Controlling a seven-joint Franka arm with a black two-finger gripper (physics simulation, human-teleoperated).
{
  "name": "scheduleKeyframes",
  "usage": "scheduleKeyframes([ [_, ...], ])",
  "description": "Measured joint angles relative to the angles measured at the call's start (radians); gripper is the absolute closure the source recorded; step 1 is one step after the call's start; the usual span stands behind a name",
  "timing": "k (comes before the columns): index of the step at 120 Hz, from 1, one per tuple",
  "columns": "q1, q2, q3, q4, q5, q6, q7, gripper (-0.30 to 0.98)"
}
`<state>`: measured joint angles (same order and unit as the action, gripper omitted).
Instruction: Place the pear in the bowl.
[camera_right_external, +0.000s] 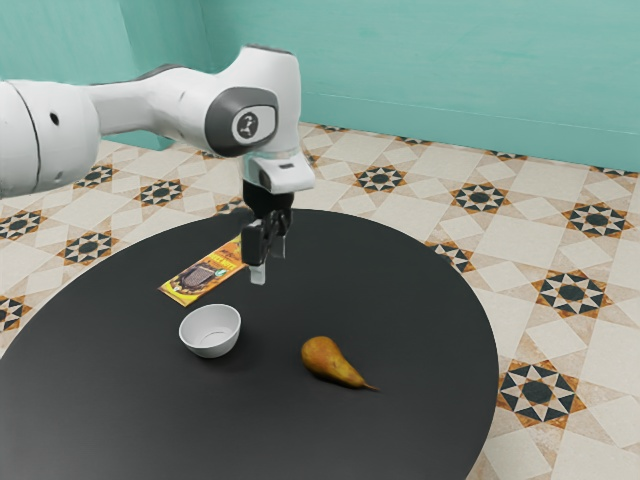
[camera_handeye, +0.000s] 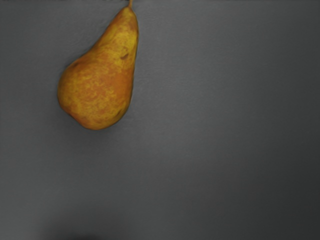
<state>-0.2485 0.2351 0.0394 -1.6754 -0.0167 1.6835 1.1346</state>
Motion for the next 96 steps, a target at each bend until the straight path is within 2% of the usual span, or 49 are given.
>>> scheduleKeyframes([
  [15,-0.027,-0.027,-0.014,-0.179,-0.016,0.188,0.034,0.0],
  [38,-0.035,0.05,-0.016,-0.21,-0.046,0.382,0.066,0.0],
  [61,-0.049,0.133,-0.016,-0.18,-0.05,0.46,0.105,0.0],
  [96,-0.047,0.252,-0.016,-0.133,-0.049,0.499,0.171,0.0],
])
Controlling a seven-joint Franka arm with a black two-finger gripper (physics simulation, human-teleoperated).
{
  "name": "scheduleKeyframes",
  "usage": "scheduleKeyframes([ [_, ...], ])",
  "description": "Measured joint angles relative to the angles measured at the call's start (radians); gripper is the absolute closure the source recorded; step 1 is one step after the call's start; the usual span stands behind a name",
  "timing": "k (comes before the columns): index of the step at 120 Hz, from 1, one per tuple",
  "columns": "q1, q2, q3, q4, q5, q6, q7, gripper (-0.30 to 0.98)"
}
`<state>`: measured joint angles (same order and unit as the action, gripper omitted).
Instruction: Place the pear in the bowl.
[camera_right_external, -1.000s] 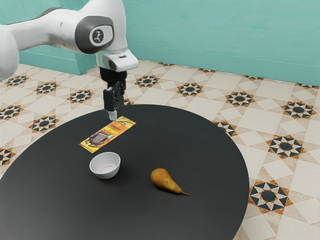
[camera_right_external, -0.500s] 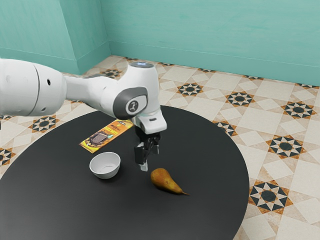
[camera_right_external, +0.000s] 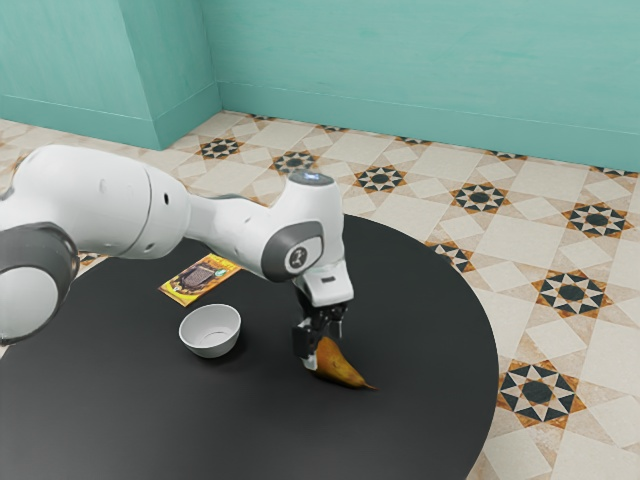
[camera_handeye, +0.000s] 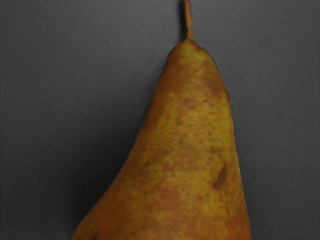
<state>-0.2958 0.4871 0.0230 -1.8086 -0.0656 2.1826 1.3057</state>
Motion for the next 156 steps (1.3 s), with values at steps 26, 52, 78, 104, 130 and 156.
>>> scheduleKeyframes([
  [26,-0.001,0.046,0.001,0.012,-0.004,0.008,0.031,0.05],
  [52,-0.003,0.034,0.002,0.012,-0.001,0.014,0.049,0.31],
  [78,0.004,-0.078,0.001,-0.012,0.002,0.014,0.061,0.39],
  [104,0.096,-0.255,0.003,-0.106,0.005,-0.011,0.069,0.41],
  [130,0.231,-0.27,0.007,-0.113,0.007,-0.061,0.077,0.42],
  [156,0.321,-0.219,0.02,-0.105,0.007,-0.081,0.09,0.42],
])
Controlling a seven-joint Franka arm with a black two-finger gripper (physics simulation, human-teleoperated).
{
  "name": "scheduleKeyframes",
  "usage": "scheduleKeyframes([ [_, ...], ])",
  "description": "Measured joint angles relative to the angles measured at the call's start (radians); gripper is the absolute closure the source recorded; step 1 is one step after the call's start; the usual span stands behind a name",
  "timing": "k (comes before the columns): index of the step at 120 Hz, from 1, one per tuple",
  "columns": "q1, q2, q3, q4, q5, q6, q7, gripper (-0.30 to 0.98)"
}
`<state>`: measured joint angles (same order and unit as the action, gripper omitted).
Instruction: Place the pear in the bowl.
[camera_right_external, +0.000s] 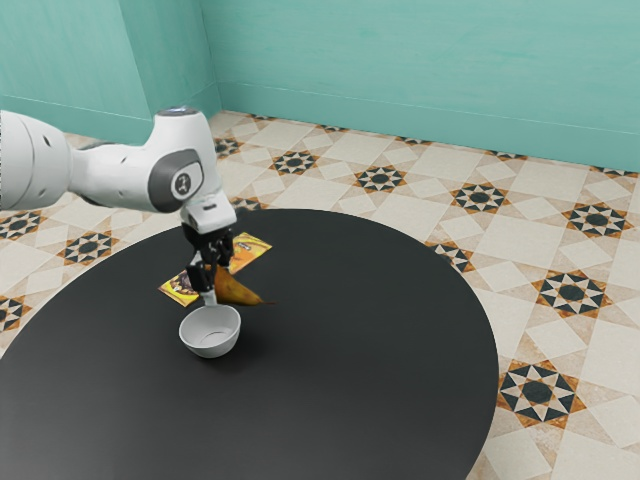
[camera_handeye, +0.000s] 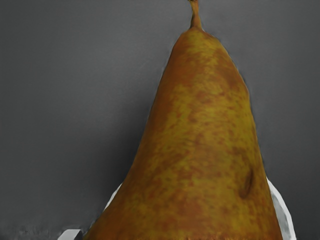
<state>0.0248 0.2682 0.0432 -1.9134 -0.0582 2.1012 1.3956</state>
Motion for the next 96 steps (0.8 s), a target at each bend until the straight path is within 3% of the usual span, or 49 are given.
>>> scheduleKeyframes([
  [36,0.019,0.049,0.005,-0.002,-0.001,-0.008,0.017,0.42],
  [70,0.017,0.05,0.004,-0.006,-0.004,-0.023,0.029,0.17],
  [96,0.011,0.014,0.004,-0.007,-0.005,-0.037,0.035,0.06],
])
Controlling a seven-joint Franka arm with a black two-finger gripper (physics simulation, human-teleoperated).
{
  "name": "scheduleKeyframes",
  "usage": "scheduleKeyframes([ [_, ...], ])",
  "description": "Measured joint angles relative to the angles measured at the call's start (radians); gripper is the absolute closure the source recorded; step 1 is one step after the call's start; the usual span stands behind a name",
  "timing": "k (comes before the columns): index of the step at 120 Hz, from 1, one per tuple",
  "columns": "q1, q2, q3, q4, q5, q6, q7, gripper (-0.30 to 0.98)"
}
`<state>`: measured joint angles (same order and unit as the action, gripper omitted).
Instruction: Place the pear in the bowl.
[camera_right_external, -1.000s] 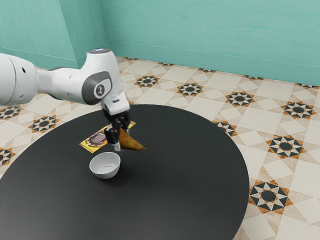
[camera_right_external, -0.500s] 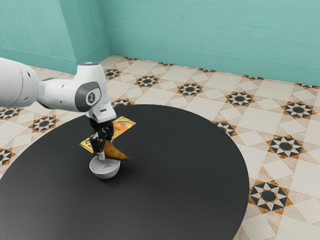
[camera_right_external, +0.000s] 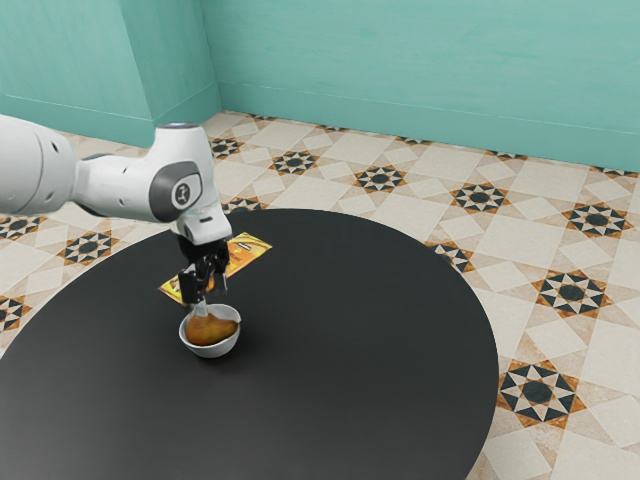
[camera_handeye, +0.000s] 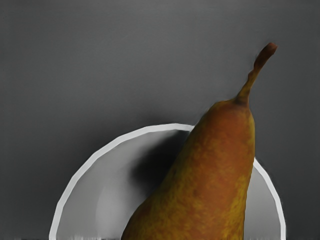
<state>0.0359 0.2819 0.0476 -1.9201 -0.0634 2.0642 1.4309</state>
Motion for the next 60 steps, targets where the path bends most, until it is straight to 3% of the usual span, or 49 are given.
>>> scheduleKeyframes([
  [24,-0.08,-0.266,-0.002,0.042,0.021,-0.155,-0.051,0.02],
  [40,-0.157,-0.295,-0.001,0.187,0.051,-0.269,-0.118,0.01],
  [60,-0.25,-0.294,0.011,0.217,0.063,-0.344,-0.191,0.01],
])
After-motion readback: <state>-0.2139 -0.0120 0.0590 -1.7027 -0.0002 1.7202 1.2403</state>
